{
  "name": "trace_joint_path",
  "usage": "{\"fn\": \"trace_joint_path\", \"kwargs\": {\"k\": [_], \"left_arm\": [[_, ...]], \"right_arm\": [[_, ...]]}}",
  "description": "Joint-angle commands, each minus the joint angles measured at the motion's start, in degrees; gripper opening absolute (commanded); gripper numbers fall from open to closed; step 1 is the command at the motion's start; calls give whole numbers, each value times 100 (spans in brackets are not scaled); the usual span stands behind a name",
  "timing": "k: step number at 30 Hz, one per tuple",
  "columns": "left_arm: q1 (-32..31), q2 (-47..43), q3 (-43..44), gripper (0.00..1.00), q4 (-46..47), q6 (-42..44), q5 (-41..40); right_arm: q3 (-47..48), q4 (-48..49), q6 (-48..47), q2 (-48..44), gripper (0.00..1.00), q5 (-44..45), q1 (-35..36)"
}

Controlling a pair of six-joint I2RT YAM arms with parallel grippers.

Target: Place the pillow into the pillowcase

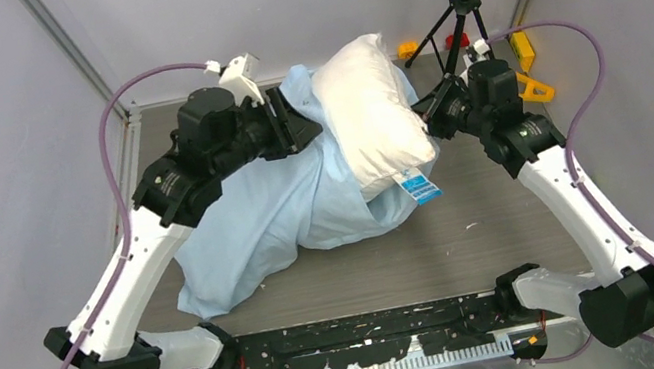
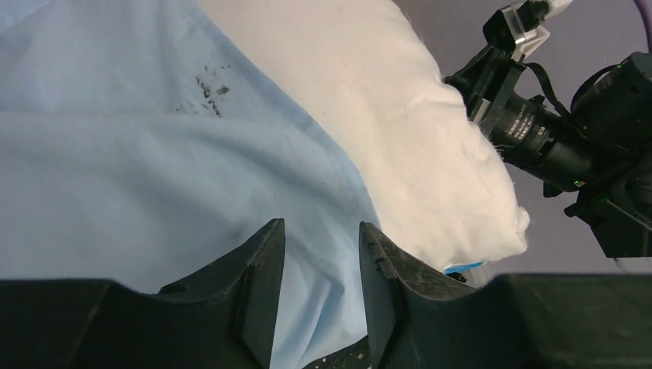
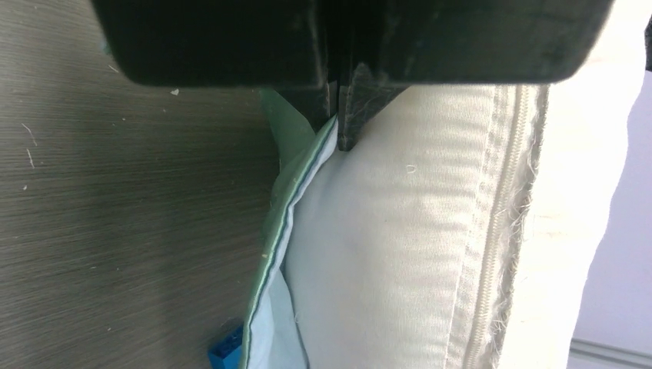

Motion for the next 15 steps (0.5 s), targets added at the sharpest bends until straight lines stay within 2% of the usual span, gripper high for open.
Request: {"fn": "trace_joint_path", "kwargs": {"k": [1, 3, 7, 9, 12, 15], "left_arm": [[35, -353, 194, 42, 103, -187, -178], [35, -357, 240, 46, 49, -194, -200], [-32, -24, 662, 67, -357, 99, -227], [-252, 188, 1062, 76, -712, 388, -783], [-730, 579, 1587, 80, -1277, 929, -1768], [-1003, 933, 1981, 79, -1707, 1172, -2542]], "right_arm": [[579, 142, -248, -312, 0, 14, 71], [660, 88, -287, -292, 0, 12, 96], [795, -23, -367, -253, 0, 71, 194], [866, -89, -421, -222, 0, 105, 245], [928, -136, -449, -199, 0, 127, 300], [981, -221, -494, -206, 0, 189, 352]]}}
